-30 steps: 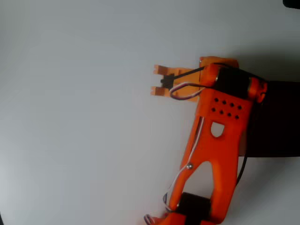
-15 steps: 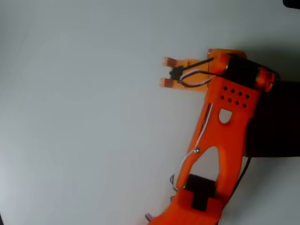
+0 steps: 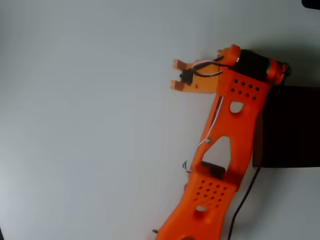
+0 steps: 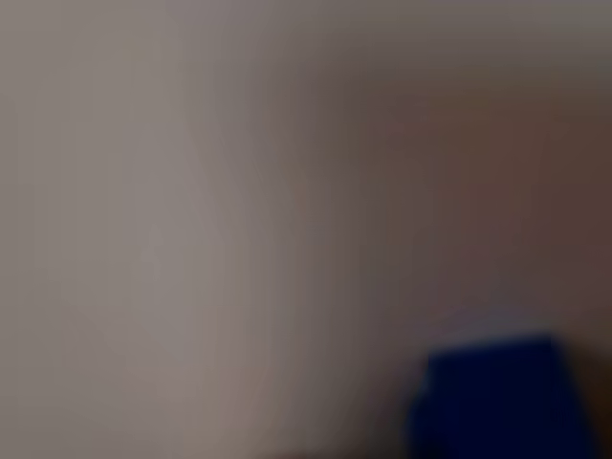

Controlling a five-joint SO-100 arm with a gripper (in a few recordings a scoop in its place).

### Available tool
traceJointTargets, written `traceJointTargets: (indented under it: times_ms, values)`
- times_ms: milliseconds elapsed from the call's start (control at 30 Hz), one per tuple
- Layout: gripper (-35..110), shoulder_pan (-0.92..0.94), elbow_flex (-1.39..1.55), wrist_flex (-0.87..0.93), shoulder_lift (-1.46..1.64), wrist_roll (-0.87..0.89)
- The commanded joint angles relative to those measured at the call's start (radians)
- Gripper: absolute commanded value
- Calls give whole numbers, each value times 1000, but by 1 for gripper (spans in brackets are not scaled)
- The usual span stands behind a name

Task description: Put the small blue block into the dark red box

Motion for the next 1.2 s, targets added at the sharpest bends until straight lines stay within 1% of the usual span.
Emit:
traceJointTargets:
  times_ms: [0,133,367,467,733,833,900,1000,1167]
  values:
    - [18,3,-120,28,-20,-21]
    - [0,25,-195,26,-71,-26]
    - [0,67,-216,28,-104,-20]
    - [0,60,-167,29,-37,-9]
    - [0,115,190,29,514,80]
    - [0,175,291,29,692,135]
    - [0,239,354,28,749,176]
    - [0,322,388,26,727,196]
    - [0,373,341,25,541,215]
